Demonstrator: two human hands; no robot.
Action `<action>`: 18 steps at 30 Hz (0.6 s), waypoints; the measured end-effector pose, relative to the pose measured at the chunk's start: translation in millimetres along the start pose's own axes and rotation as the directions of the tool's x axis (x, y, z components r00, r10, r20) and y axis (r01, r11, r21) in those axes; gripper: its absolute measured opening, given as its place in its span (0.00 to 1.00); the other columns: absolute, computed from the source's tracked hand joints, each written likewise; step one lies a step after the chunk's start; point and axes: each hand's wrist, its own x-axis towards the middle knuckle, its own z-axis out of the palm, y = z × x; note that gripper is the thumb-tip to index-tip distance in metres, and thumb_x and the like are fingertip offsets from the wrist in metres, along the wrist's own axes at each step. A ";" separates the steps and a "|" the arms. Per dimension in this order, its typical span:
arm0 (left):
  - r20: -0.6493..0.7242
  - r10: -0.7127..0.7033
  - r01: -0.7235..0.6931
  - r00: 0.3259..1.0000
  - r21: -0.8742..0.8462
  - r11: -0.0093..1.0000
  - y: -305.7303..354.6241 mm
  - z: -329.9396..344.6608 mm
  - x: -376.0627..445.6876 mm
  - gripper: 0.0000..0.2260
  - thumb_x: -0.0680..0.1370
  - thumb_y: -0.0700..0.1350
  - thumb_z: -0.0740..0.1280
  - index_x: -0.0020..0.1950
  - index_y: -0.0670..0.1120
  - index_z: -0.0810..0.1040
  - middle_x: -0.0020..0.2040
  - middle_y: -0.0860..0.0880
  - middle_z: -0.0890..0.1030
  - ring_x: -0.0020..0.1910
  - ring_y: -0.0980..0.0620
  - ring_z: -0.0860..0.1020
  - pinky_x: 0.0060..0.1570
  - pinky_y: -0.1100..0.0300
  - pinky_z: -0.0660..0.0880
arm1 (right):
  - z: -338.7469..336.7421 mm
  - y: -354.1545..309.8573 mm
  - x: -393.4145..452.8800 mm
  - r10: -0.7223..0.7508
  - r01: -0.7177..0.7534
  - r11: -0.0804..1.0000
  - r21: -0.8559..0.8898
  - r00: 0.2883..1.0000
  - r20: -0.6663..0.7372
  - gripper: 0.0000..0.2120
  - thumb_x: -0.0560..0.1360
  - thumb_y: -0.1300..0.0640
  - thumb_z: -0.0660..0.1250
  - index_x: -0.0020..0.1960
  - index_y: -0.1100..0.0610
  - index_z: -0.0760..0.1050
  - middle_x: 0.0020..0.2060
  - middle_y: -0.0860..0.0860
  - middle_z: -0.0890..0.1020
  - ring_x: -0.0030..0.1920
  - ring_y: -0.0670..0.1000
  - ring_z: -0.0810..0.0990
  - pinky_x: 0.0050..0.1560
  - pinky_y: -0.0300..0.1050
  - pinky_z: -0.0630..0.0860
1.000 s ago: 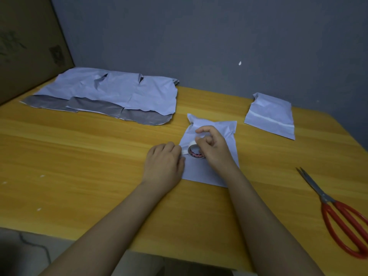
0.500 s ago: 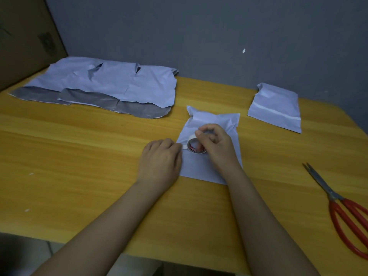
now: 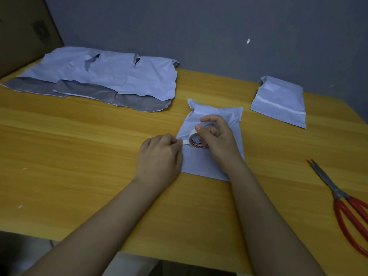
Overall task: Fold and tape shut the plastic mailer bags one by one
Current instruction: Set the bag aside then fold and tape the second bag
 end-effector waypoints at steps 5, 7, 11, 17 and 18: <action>0.012 -0.002 0.002 1.000 -0.001 1.000 0.6 -0.8 1.0 0.18 0.74 0.49 0.56 0.48 0.46 0.84 0.42 0.50 0.80 0.39 0.46 0.79 0.39 0.56 0.73 | -1.0 3.0 0.6 -0.040 0.040 0.999 0.000 0.999 -0.005 0.08 0.77 0.59 0.67 0.52 0.49 0.71 0.28 0.58 0.68 0.32 0.55 0.67 0.35 0.47 0.65; 0.016 -0.008 0.008 1.000 -0.004 1.000 0.6 -0.7 0.5 0.18 0.74 0.49 0.56 0.48 0.46 0.84 0.42 0.49 0.80 0.39 0.46 0.79 0.38 0.56 0.73 | -2.1 3.6 0.4 -0.054 0.054 0.999 -0.001 0.998 -0.010 0.09 0.77 0.59 0.67 0.55 0.49 0.71 0.26 0.56 0.67 0.29 0.53 0.66 0.33 0.45 0.65; 0.024 -0.014 0.015 1.000 -0.005 1.000 0.1 -0.5 0.6 0.17 0.74 0.49 0.56 0.48 0.47 0.84 0.42 0.49 0.80 0.39 0.45 0.79 0.38 0.56 0.73 | -3.8 3.5 -1.0 -0.050 0.051 0.998 0.028 0.998 -0.026 0.19 0.78 0.58 0.66 0.66 0.49 0.67 0.25 0.53 0.68 0.28 0.47 0.66 0.33 0.38 0.66; 0.007 -0.017 0.017 1.000 0.011 1.000 0.2 1.0 0.1 0.16 0.75 0.48 0.57 0.47 0.47 0.84 0.42 0.50 0.80 0.39 0.45 0.79 0.37 0.56 0.72 | -2.6 -1.7 -2.7 -0.098 0.102 0.992 0.078 0.994 -0.057 0.25 0.79 0.60 0.64 0.72 0.47 0.60 0.31 0.63 0.72 0.34 0.55 0.70 0.36 0.39 0.70; 0.003 -0.017 0.017 1.000 0.011 1.000 0.1 1.1 -0.2 0.15 0.75 0.48 0.58 0.47 0.47 0.84 0.42 0.50 0.80 0.38 0.46 0.79 0.37 0.57 0.72 | -2.7 -3.1 -2.8 -0.118 0.121 0.990 0.072 0.992 -0.046 0.26 0.79 0.61 0.64 0.72 0.48 0.59 0.30 0.62 0.72 0.33 0.53 0.70 0.36 0.36 0.70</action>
